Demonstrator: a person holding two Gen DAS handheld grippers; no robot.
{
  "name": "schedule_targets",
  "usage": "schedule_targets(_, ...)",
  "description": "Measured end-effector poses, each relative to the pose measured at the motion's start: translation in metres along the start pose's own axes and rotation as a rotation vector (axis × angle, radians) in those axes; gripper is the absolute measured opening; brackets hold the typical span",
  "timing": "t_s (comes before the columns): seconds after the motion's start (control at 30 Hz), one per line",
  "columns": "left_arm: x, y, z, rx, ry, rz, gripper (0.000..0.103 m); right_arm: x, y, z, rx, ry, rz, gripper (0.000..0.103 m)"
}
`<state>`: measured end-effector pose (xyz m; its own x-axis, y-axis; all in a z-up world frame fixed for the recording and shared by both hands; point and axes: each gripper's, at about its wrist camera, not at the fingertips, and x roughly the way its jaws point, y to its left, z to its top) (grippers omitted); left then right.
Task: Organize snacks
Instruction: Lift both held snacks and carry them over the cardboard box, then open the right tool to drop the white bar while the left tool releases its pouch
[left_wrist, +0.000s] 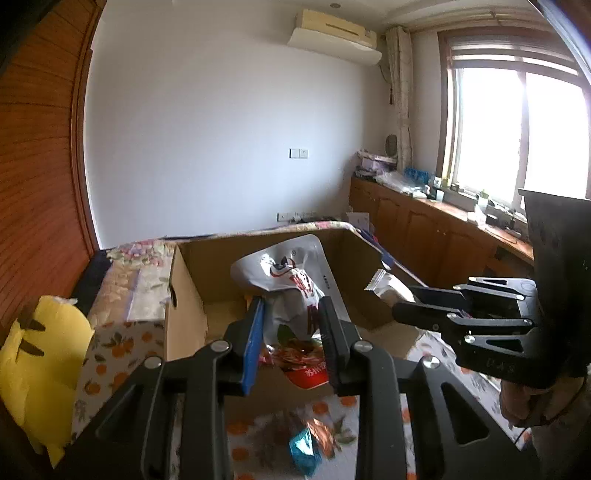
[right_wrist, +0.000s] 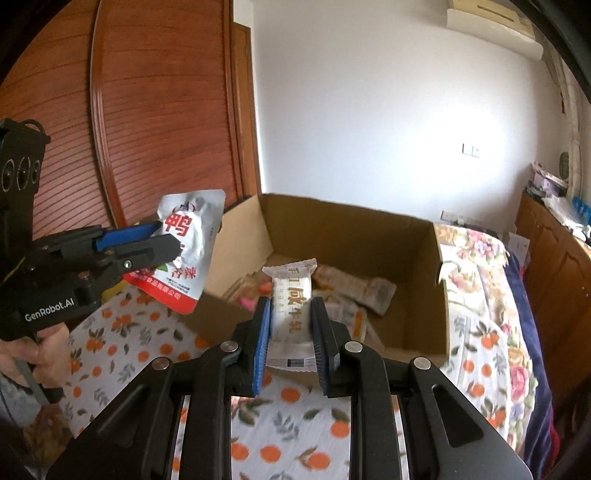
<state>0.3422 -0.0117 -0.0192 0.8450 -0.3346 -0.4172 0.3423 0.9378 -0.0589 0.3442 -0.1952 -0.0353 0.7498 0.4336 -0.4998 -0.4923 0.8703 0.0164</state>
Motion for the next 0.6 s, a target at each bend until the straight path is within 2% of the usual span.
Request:
schedule_targets(0.23,0.038,0.014,0.012,-0.045,-0.028,0.003,0.027,0.023,-0.017,0.015,0.032,-0.035,0.003,0.020)
schedule_targets(0.33,0.056,0.019,0.008,-0.071,0.002,-0.026,0.027,0.036,-0.025,0.014,0.049,-0.037,-0.004,0.020)
schedule_targets(0.6,0.083,0.024,-0.007,-0.100,0.042,-0.029,0.027,0.063,-0.037,0.004,0.071,-0.019,-0.034,0.020)
